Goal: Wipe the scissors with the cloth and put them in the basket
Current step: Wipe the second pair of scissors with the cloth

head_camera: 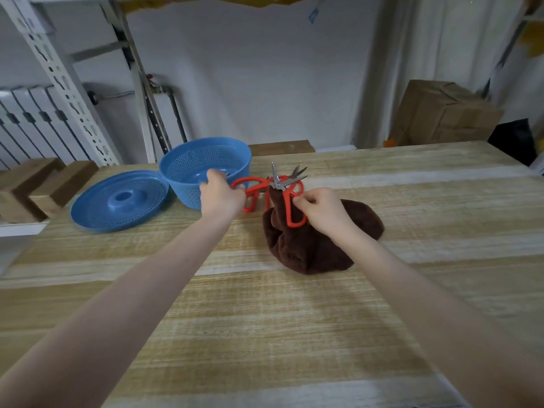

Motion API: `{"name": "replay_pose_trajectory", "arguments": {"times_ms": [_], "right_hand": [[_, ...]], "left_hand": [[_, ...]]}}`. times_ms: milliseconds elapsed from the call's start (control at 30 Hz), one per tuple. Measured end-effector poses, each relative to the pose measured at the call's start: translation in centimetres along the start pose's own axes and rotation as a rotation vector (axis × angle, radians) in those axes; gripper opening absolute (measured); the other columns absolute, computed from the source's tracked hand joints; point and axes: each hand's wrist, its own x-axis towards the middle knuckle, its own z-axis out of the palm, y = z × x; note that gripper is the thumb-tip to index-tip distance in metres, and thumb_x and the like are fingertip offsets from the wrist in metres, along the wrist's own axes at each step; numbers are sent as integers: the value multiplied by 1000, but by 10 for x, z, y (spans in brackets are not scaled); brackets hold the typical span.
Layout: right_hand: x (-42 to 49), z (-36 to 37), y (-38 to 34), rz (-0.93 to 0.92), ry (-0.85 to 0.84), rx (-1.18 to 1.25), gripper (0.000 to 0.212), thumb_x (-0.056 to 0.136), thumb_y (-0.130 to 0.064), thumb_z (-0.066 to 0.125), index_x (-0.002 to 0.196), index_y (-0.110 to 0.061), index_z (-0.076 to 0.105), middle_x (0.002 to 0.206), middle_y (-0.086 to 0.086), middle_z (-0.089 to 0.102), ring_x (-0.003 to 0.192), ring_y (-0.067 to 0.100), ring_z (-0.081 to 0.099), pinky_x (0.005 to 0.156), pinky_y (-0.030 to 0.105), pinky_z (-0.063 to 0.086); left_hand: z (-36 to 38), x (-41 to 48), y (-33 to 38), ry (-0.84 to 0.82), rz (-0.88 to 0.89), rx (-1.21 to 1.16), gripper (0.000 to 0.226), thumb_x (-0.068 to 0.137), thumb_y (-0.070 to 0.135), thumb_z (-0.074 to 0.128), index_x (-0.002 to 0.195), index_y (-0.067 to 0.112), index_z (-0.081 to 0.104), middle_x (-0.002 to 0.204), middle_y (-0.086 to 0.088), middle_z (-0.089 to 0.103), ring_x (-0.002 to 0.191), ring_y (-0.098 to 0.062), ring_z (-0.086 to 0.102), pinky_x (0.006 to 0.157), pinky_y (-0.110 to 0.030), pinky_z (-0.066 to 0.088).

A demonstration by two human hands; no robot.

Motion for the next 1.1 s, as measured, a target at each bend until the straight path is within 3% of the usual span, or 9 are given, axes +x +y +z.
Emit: {"name": "replay_pose_trajectory", "arguments": {"times_ms": [100,200,367,467,533,733,833,967,1100], "right_hand": [[-1,1,-2,-21,22,-8,34,97,-21,55,90,9,70,90,27,68,85,38,63,75,42,49],[-2,0,-2,-37,9,-13,36,97,-23,55,90,10,68,75,20,63,66,30,54,62,34,40],[-8,-4,-3,-20,-45,59,35,99,-25,53,86,3,70,69,8,58,62,13,49,61,28,37],[-8,-3,-1,62,-80,190,37,103,-32,43,81,-18,70,75,-3,67,66,7,60,65,25,48],[-6,-2,0,154,-79,313,38,104,-33,39,85,-18,69,78,-3,68,71,9,62,68,26,50],[-1,-3,3,98,-262,-85,29,94,-39,58,110,-16,68,111,-1,69,105,16,62,93,33,47],[-4,0,1,77,-259,-156,26,92,-35,63,111,-18,67,111,-3,69,105,15,60,87,28,45],[-5,-11,-7,176,-192,152,12,91,-12,57,92,-20,66,85,-8,66,84,10,63,64,17,44],[2,-28,-5,222,-15,246,18,83,-1,51,94,-13,59,83,1,59,86,22,58,69,28,43]], "left_hand": [[5,-15,2,120,337,263,39,90,28,61,123,12,49,125,-12,45,116,-31,44,94,-45,41],[9,-19,0,65,478,516,36,89,41,59,114,15,58,117,-11,49,114,-32,43,95,-46,41],[14,-17,-5,81,503,444,31,97,34,51,103,6,61,108,-14,52,104,-34,50,87,-49,45],[12,-12,-8,84,492,393,31,100,28,46,100,0,59,104,-18,53,99,-35,50,83,-49,45],[9,-8,-9,109,502,366,29,101,23,44,101,-3,57,104,-21,53,100,-37,50,83,-47,43],[6,4,-15,71,533,253,20,99,20,48,93,2,52,97,-17,52,95,-32,46,81,-36,35],[10,5,-21,43,535,213,23,95,29,55,91,6,50,93,-9,49,89,-22,42,76,-28,29],[13,4,-27,58,547,196,18,96,23,56,88,8,49,89,-9,47,86,-23,43,73,-28,28],[17,0,-28,91,545,203,17,95,23,55,88,9,48,91,-8,46,87,-22,41,74,-29,30]]}}
